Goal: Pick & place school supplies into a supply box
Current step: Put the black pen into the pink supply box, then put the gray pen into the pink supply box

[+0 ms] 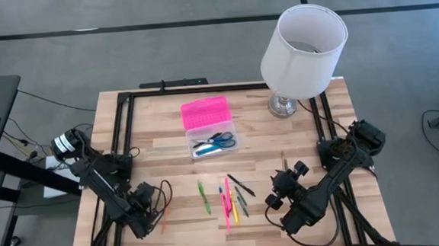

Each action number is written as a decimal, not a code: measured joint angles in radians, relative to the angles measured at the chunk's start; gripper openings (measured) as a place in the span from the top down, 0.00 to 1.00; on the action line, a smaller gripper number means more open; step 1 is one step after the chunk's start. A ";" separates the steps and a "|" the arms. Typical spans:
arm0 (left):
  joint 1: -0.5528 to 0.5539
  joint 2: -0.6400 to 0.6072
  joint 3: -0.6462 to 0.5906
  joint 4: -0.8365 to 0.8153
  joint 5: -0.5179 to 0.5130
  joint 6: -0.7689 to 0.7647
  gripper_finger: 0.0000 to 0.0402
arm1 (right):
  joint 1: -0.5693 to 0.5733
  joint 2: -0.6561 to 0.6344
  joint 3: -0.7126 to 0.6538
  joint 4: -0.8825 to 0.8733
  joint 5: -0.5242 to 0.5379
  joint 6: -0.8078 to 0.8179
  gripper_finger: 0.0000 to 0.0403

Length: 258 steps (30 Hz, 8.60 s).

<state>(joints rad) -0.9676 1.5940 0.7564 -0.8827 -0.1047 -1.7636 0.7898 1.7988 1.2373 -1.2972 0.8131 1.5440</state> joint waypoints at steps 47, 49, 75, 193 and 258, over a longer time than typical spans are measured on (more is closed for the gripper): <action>0.269 -0.005 0.016 0.058 0.047 0.744 0.88 | -0.042 0.000 0.000 0.031 0.000 -0.087 0.70; 0.268 -0.005 0.016 0.062 0.022 0.719 0.88 | -0.042 0.000 0.000 0.031 0.000 -0.087 0.70; 0.434 -0.003 0.017 0.074 -0.124 0.732 0.88 | -0.046 0.000 0.000 0.065 -0.002 -0.087 0.70; 0.973 0.065 0.358 0.313 -0.060 1.803 0.70 | -0.047 0.000 -0.027 0.128 -0.001 -0.121 0.70; 0.425 -1.060 -0.577 1.001 -0.483 1.914 0.70 | -0.233 0.006 -0.027 -0.018 -0.576 0.138 0.70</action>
<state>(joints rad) -0.5426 0.5339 0.1795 0.1183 -0.5880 0.1499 0.5563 1.8046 1.2106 -1.3147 0.2369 1.6815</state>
